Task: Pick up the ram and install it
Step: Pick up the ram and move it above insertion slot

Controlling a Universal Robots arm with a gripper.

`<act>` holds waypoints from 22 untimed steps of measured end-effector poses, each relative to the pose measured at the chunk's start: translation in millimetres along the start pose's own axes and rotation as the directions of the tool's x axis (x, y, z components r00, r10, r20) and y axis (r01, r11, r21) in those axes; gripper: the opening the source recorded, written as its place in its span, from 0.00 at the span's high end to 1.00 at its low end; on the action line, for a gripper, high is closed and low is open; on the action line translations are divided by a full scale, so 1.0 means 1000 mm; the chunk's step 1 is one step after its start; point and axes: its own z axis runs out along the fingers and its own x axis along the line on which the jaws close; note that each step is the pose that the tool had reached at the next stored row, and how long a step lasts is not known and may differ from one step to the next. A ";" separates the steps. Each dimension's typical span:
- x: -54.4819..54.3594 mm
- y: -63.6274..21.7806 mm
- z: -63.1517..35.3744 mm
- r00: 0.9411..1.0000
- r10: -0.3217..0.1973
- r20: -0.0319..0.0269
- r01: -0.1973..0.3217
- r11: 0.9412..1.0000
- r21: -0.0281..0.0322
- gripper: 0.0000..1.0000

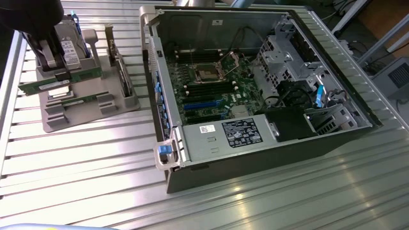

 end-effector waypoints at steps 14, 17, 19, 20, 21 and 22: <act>0.000 0.0003 -0.0092 1.000 0.000 0.000 0.000 1.000 0.000 0.87; 0.000 0.0003 -0.0107 1.000 0.000 0.000 0.000 1.000 0.000 0.87; 0.000 0.0004 -0.0119 1.000 0.000 0.000 0.000 1.000 0.000 0.87; 0.000 0.0004 -0.0123 1.000 0.000 0.000 0.000 1.000 0.000 0.87; 0.000 0.0004 -0.0128 1.000 0.000 0.000 0.000 1.000 0.000 0.87; 0.000 0.0004 -0.0138 1.000 0.000 0.000 0.000 1.000 0.000 0.87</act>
